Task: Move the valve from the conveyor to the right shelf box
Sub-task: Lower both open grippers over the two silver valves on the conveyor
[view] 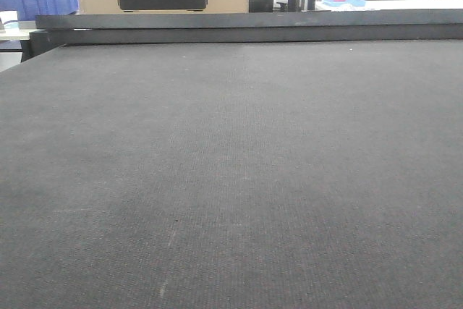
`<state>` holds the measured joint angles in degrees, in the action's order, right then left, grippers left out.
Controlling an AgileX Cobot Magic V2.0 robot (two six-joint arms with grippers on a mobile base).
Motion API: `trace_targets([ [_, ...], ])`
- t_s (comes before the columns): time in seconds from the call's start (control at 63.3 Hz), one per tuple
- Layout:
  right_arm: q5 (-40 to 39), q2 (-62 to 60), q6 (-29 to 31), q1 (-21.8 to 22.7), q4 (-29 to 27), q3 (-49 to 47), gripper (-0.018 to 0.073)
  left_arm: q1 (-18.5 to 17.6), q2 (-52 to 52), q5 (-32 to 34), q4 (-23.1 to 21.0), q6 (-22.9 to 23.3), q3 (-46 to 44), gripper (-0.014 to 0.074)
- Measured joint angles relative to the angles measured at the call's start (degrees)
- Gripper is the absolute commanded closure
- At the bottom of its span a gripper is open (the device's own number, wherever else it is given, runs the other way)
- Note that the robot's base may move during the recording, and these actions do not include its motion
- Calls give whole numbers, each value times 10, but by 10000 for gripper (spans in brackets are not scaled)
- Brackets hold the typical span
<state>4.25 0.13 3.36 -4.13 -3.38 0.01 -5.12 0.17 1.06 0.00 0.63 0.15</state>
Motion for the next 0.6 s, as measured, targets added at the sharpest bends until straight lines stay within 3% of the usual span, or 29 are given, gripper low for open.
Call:
trace_targets([
  [0.601, 0, 0, 0, 0, 0, 0, 727, 0, 0, 0, 0, 0, 0, 707],
])
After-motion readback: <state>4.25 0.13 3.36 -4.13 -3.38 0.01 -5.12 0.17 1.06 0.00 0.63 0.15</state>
